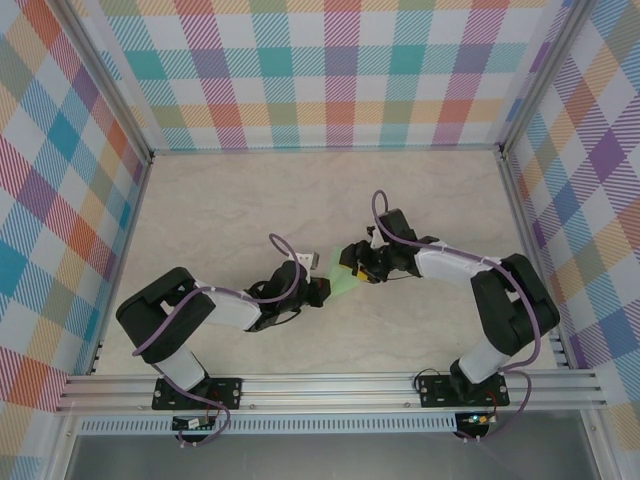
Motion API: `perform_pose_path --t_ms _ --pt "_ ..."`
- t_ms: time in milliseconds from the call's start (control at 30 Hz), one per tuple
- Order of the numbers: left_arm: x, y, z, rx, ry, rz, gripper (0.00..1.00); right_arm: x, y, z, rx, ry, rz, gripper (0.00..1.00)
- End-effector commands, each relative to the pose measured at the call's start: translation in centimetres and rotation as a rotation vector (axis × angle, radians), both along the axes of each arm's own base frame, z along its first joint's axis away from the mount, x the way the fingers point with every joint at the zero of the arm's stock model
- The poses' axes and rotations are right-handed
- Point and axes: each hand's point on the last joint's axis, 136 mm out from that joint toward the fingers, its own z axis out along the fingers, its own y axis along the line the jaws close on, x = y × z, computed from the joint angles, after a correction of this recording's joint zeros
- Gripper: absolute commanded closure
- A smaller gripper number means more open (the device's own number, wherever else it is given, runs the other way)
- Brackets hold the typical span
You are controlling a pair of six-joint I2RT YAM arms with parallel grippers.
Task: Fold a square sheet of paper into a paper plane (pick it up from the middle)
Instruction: Fourth fold the wing at the center of the table.
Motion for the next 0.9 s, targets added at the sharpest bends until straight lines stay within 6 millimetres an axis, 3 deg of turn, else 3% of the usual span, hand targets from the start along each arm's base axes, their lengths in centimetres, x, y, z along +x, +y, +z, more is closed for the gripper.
perform_pose_path --t_ms 0,867 --pt "0.4 0.6 0.7 -0.093 0.049 0.076 1.00 0.5 0.9 -0.1 0.028 -0.023 0.046 0.48" --pt "0.7 1.4 0.1 -0.168 0.144 0.146 1.00 1.4 2.7 -3.0 0.051 0.055 0.109 0.48"
